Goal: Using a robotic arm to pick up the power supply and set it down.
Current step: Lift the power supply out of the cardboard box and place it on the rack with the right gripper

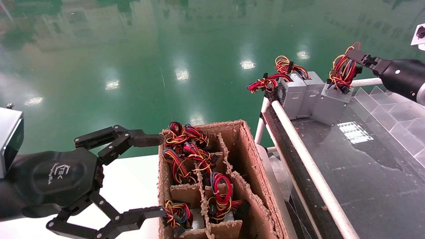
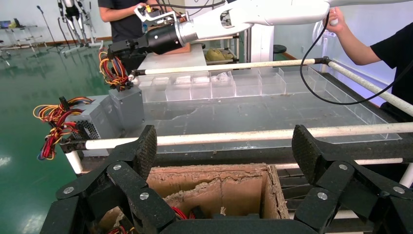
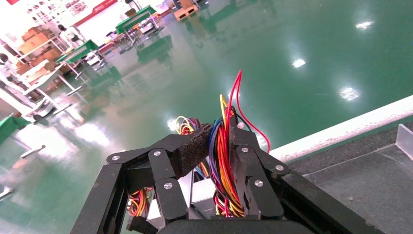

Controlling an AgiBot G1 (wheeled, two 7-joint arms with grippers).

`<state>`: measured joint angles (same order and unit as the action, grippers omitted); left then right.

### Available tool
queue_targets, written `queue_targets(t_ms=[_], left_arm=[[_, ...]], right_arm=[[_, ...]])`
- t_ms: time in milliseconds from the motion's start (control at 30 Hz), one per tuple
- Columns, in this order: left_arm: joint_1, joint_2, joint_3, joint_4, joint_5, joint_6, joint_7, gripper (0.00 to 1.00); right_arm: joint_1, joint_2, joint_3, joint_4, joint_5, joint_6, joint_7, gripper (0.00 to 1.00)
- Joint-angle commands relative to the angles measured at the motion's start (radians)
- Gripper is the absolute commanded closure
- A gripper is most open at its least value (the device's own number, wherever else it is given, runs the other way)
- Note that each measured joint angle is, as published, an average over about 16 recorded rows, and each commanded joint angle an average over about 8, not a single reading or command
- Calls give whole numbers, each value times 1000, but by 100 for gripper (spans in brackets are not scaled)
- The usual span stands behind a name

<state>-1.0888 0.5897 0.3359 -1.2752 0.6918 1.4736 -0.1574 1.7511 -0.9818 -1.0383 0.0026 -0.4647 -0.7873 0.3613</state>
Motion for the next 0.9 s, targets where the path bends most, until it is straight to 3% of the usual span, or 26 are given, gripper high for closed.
queue_targets(t_ms=[33,900], left_arm=[[0,0,0,0,0,0,0,0],[0,0,1,0,0,0,0,0]], right_arm=[[0,3,0,2,-1,-8,3,100],[26,91,-47,18,-68,-184,-11,100]])
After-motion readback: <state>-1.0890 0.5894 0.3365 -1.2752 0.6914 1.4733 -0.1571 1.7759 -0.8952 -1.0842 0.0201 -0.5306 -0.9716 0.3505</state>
